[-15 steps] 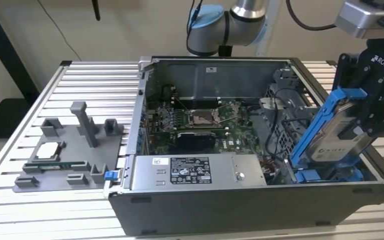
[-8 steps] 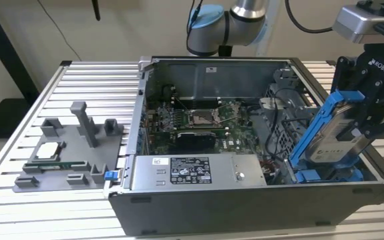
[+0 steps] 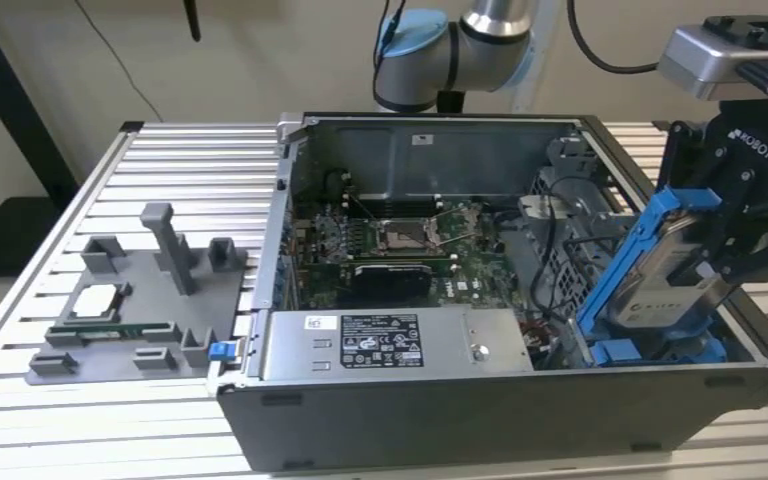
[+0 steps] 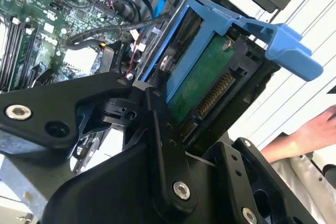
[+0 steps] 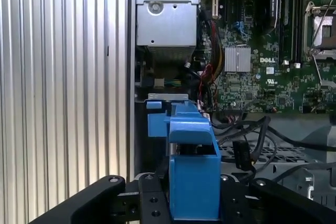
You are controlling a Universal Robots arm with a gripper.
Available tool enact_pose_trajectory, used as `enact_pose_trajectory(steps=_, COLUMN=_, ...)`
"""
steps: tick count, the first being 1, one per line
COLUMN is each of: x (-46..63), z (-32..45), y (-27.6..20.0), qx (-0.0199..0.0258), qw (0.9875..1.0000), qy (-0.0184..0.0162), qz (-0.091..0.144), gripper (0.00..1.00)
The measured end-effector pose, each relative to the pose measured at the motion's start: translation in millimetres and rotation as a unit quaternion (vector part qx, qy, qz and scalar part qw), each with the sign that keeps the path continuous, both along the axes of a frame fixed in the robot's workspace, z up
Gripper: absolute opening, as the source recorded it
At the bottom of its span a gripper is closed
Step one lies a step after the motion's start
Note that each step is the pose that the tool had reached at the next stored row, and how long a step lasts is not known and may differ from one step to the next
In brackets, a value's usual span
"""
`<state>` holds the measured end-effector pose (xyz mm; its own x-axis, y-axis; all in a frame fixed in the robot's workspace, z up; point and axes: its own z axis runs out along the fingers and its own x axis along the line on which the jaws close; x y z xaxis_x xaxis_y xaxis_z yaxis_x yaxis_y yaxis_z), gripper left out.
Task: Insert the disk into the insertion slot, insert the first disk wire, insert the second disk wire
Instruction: 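Insert the disk into the insertion slot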
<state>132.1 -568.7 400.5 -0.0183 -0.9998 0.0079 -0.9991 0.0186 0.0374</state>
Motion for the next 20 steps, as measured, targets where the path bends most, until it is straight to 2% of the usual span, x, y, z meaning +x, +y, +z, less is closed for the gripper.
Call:
enact_pose_trajectory(steps=9, x=0.1, z=-10.8, y=2.1, qx=0.0001, qw=1.0000, qy=0.0000, qz=0.000, gripper=0.00)
enact_pose_trajectory(steps=20, x=0.2, z=-11.1, y=2.0, qx=0.0001, qw=1.0000, qy=0.0000, qz=0.000, gripper=0.00)
